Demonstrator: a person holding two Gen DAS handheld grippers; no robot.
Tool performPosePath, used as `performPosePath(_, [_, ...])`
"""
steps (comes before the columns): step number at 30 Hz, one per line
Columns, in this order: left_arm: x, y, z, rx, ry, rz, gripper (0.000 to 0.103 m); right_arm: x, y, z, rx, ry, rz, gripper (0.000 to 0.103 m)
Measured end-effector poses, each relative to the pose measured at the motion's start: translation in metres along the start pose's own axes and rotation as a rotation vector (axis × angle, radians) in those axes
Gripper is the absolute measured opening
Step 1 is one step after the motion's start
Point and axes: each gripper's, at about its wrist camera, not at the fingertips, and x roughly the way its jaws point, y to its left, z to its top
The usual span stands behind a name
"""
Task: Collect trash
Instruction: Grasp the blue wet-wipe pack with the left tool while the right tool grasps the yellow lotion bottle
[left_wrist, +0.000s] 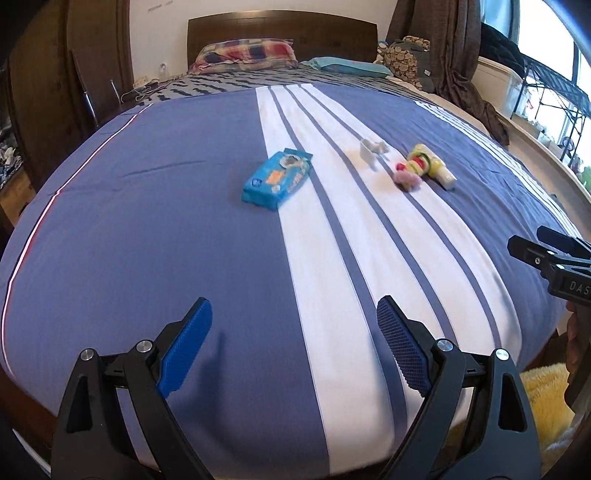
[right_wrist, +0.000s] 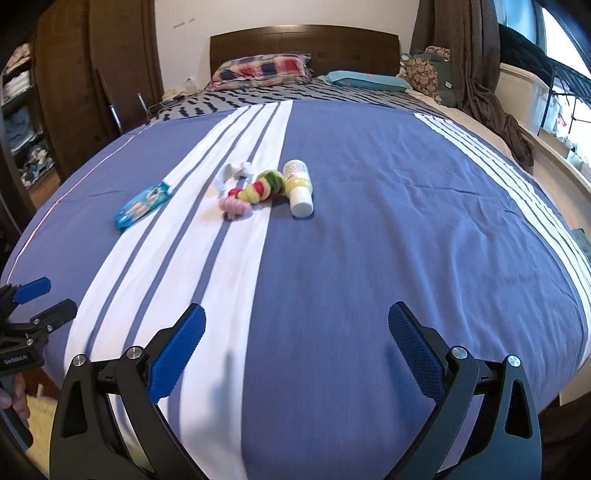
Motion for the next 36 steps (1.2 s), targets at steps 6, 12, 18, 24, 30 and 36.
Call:
performPosePath(6, [0.027,0.008,0.031,0.002,0.011,0.009,0.086,0.035,-0.003,0.026,-0.004,0.035,-0.011,0.099])
performPosePath(12, [0.064,0.024,0.058,-0.034,0.048,0.017,0.086,0.063,-0.009,0.048,-0.010,0.056,-0.021,0.098])
performPosePath(18, [0.096,0.024,0.075,-0.009,0.077,0.034,0.086,0.092,-0.009,0.066,-0.028,0.092,-0.023,0.079])
performPosePath(24, [0.116,0.024,0.095,-0.001,0.084,0.021,0.085,0.114,-0.002,0.083,-0.039,0.104,-0.026,0.075])
performPosePath(30, [0.131,0.021,0.109,0.002,0.086,0.000,0.077,0.131,-0.001,0.100,-0.023,0.108,-0.023,0.070])
performPosePath(36, [0.133,0.019,0.113,0.004,0.083,-0.016,0.054,0.132,-0.006,0.101,0.009,0.096,-0.002,0.041])
